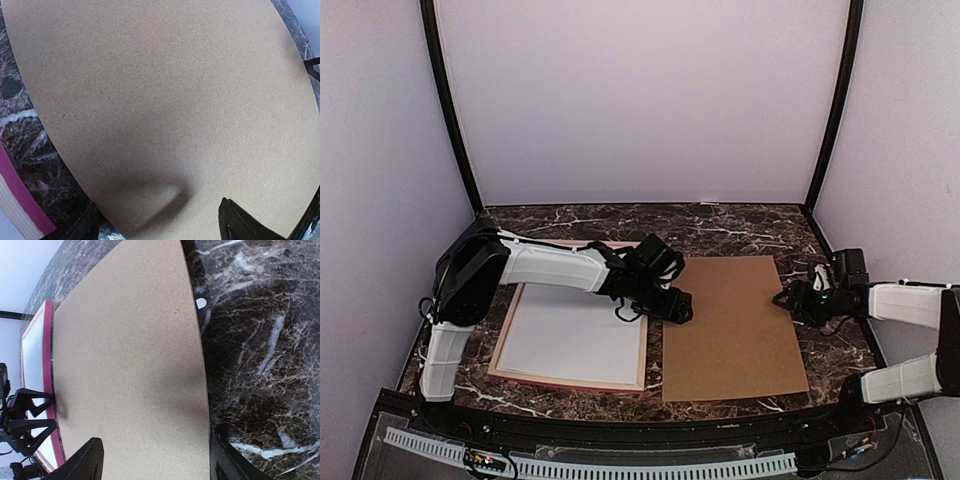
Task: Put the photo into the frame
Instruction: Pick up the backboard, then turn over the backboard.
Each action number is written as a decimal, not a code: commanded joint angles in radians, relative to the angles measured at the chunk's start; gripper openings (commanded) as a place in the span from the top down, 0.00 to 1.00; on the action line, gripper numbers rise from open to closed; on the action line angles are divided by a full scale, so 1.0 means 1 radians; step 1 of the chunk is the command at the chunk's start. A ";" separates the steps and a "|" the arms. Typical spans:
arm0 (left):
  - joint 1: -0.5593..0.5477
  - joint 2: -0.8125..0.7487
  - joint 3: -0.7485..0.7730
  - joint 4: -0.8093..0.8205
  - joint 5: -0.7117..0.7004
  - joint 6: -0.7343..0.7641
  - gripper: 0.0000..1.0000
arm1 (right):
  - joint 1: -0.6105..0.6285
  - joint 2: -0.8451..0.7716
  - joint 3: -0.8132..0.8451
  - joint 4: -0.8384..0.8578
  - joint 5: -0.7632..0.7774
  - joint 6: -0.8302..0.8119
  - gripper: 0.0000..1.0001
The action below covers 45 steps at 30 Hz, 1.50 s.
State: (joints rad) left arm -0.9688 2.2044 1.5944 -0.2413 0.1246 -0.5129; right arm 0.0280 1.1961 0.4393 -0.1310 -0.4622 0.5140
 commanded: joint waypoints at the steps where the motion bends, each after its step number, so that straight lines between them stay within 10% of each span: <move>1: -0.032 0.063 -0.030 0.008 0.116 -0.020 0.16 | 0.033 -0.078 0.018 0.060 -0.358 0.041 0.29; 16: -0.032 0.057 -0.030 0.060 0.168 -0.042 0.16 | 0.050 -0.320 0.090 0.093 -0.555 0.220 0.42; 45: -0.034 -0.186 -0.146 0.143 0.183 -0.080 0.16 | 0.493 -0.162 0.368 0.173 -0.313 0.317 0.45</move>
State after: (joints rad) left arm -0.9680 2.0808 1.4944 -0.1066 0.3027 -0.5964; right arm 0.4641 0.9798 0.7868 0.1051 -0.7643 0.8211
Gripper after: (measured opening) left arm 0.839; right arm 0.550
